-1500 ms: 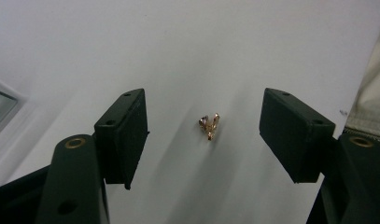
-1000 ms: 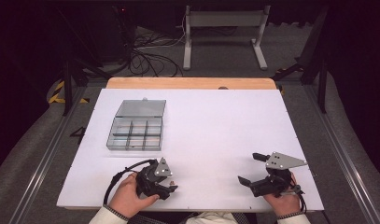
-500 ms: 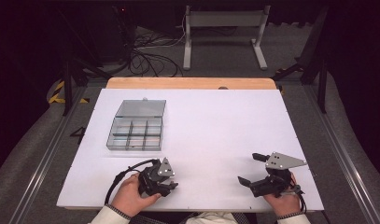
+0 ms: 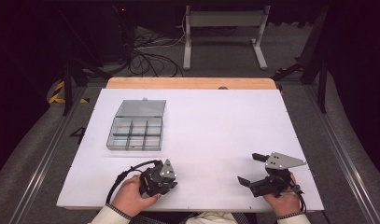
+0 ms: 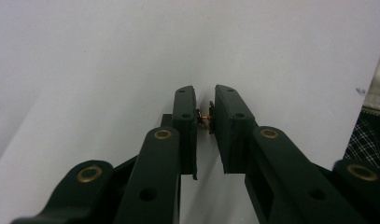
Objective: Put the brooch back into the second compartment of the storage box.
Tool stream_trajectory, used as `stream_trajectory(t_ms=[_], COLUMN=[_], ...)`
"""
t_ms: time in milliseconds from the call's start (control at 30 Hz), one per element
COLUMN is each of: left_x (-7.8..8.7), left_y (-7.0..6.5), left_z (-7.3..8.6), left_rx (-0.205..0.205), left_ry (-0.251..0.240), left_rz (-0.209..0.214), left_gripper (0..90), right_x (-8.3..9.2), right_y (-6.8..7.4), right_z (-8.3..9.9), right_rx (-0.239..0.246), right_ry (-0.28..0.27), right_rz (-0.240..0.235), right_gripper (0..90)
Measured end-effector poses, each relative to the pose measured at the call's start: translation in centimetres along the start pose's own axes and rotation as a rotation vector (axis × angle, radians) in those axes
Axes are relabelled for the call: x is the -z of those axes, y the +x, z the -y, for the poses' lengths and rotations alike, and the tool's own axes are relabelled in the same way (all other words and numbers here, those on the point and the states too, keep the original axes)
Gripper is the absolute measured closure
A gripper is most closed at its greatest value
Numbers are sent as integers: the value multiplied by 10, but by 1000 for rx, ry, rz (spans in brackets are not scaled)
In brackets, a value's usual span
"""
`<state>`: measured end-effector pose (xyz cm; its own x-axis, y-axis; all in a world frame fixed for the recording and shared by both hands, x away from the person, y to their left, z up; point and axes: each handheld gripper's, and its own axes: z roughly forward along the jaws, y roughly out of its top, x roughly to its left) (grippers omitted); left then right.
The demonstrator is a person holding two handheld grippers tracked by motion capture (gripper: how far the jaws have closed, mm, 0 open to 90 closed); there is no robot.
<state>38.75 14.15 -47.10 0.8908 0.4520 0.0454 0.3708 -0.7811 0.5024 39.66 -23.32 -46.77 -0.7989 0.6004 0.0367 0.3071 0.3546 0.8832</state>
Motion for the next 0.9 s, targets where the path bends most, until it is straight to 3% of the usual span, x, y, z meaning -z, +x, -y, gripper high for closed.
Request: stream_trajectory(t_ms=[200, 500, 900], left_x=[1, 14, 22], left_y=[0, -4, -6], left_z=[0, -2, -2], left_rx=[-3, -12, -18], left_ry=[5, -60, -86], left_rz=[0, -10, -15], left_gripper=[793, 794, 794], right_x=[0, 0, 0], right_y=[0, 0, 0], right_z=[0, 0, 0], right_rx=[0, -1, 0], right_ry=[0, 2, 3], right_rz=[-1, -1, 1], right_gripper=[6, 6, 6])
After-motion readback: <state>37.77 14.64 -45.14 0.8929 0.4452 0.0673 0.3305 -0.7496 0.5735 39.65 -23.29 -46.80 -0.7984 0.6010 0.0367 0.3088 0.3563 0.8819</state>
